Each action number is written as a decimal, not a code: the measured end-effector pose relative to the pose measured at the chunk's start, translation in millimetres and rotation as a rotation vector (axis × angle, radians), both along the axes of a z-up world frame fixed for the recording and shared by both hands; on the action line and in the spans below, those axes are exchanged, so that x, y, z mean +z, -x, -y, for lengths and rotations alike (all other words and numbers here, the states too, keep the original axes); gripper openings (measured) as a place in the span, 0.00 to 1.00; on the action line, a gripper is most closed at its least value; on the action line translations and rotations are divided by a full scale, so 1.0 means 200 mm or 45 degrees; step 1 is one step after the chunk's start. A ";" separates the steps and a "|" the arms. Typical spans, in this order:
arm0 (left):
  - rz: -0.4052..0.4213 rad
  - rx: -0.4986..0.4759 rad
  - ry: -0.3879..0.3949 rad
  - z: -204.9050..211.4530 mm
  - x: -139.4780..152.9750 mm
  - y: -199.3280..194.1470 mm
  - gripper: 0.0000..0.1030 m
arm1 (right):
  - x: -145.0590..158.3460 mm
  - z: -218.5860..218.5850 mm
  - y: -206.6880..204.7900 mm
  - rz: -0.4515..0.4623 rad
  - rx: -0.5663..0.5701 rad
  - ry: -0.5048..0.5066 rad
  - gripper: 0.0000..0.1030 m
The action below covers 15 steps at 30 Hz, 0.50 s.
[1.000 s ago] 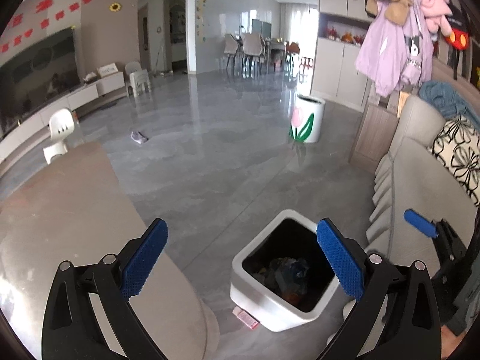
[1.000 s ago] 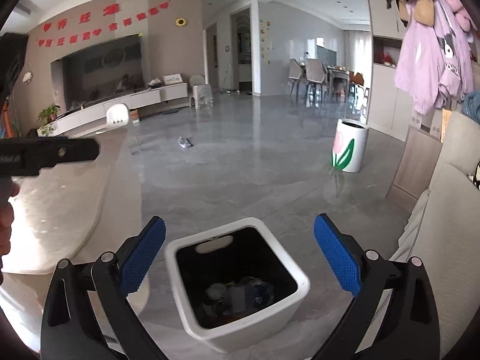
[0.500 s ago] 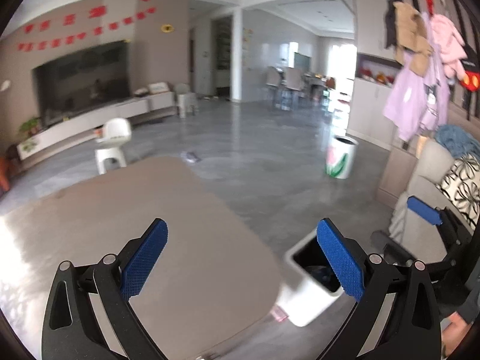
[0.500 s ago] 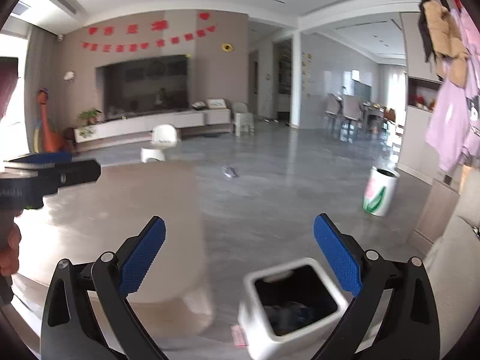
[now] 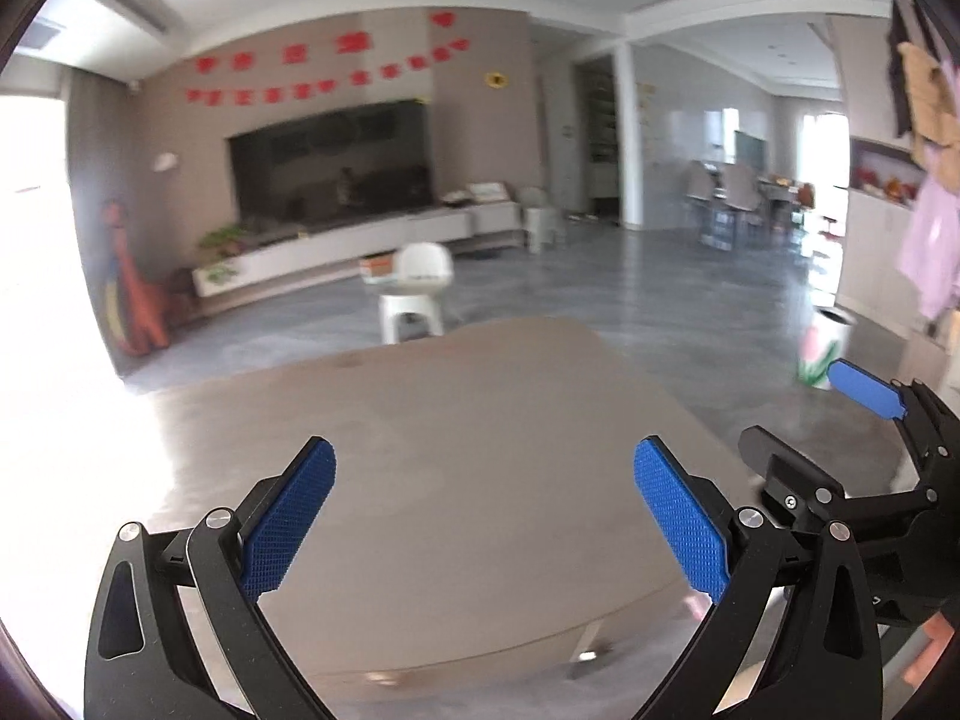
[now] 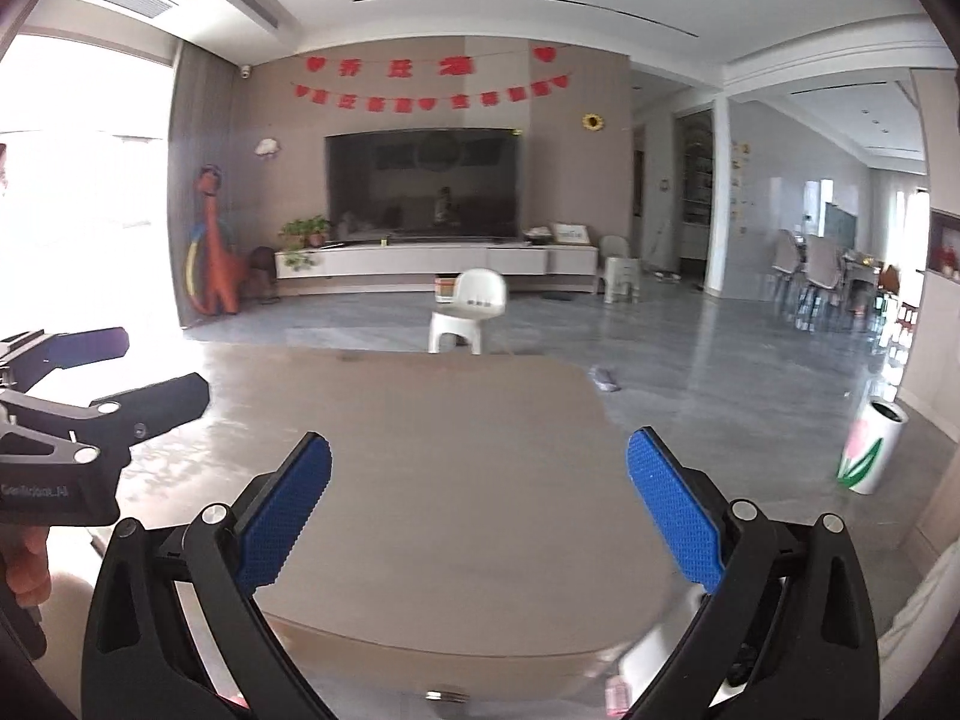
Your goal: Collect trash
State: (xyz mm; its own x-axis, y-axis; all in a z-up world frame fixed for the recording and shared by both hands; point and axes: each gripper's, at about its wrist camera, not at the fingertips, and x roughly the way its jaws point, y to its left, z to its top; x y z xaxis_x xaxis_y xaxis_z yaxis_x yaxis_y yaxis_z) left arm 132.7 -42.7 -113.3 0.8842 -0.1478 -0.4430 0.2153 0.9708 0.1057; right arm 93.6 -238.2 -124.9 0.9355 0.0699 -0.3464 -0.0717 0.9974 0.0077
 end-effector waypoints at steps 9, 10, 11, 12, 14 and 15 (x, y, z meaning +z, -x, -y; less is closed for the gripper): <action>-0.008 0.223 0.011 -0.42 0.02 0.03 0.95 | 0.04 -0.36 -0.08 -0.019 0.102 -0.001 0.95; -0.027 0.241 0.038 -0.47 0.02 0.03 0.95 | 0.05 -0.40 -0.10 -0.021 0.108 0.009 0.95; -0.040 0.246 0.059 -0.52 0.03 0.02 0.95 | 0.05 -0.44 -0.10 -0.025 0.118 0.015 0.95; -0.048 0.251 0.077 -0.56 0.02 0.01 0.95 | 0.05 -0.48 -0.11 -0.025 0.133 0.020 0.95; -0.056 0.284 0.108 -0.63 0.02 0.00 0.95 | 0.06 -0.53 -0.13 -0.024 0.145 0.035 0.95; -0.053 0.294 0.120 -0.66 0.02 0.00 0.95 | 0.06 -0.57 -0.14 -0.023 0.154 0.044 0.95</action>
